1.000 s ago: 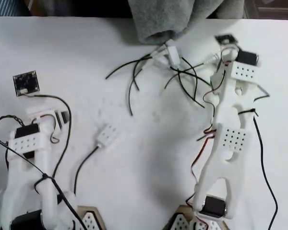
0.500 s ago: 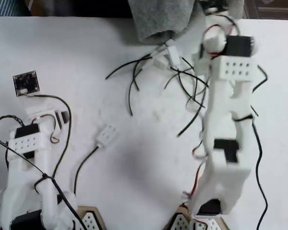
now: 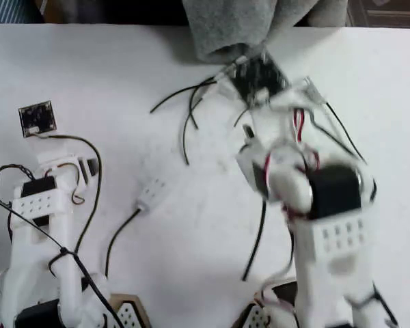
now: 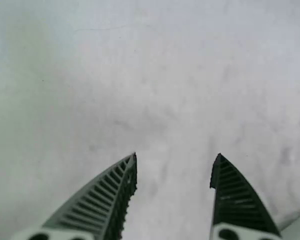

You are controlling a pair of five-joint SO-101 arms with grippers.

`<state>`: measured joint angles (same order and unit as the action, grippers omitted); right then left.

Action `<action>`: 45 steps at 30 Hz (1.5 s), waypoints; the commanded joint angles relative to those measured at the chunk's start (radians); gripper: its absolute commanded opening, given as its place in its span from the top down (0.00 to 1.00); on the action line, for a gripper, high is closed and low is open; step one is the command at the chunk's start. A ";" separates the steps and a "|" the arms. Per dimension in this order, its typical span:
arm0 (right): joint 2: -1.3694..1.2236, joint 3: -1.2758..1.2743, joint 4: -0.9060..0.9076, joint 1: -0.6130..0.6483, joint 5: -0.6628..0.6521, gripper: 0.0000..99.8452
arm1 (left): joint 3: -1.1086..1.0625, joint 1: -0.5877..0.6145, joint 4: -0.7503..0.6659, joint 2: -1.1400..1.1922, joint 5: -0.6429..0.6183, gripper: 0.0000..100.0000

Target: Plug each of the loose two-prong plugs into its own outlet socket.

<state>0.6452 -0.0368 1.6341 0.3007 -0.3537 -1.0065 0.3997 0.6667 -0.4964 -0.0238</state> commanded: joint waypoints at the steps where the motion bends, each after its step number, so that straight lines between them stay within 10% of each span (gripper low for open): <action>1: 0.285 -0.301 -0.188 0.005 -0.107 0.98 | 0.005 -0.015 -0.009 -0.039 -0.008 0.76; 14: 0.997 -1.158 -0.857 -0.111 -0.034 0.98 | -0.008 -0.047 -0.017 -0.039 -0.008 0.76; 31: 1.158 -1.326 -0.911 -0.094 0.293 0.98 | 0.000 -0.300 -0.163 -0.041 -0.009 0.75; 45: 1.158 -1.304 -1.066 -0.022 0.123 0.98 | 0.241 -0.607 -0.166 -0.042 -0.011 0.76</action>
<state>1.7883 -1.3671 0.6490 0.2194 -0.1389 -0.8378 -0.1834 0.5194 -0.4964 -0.0238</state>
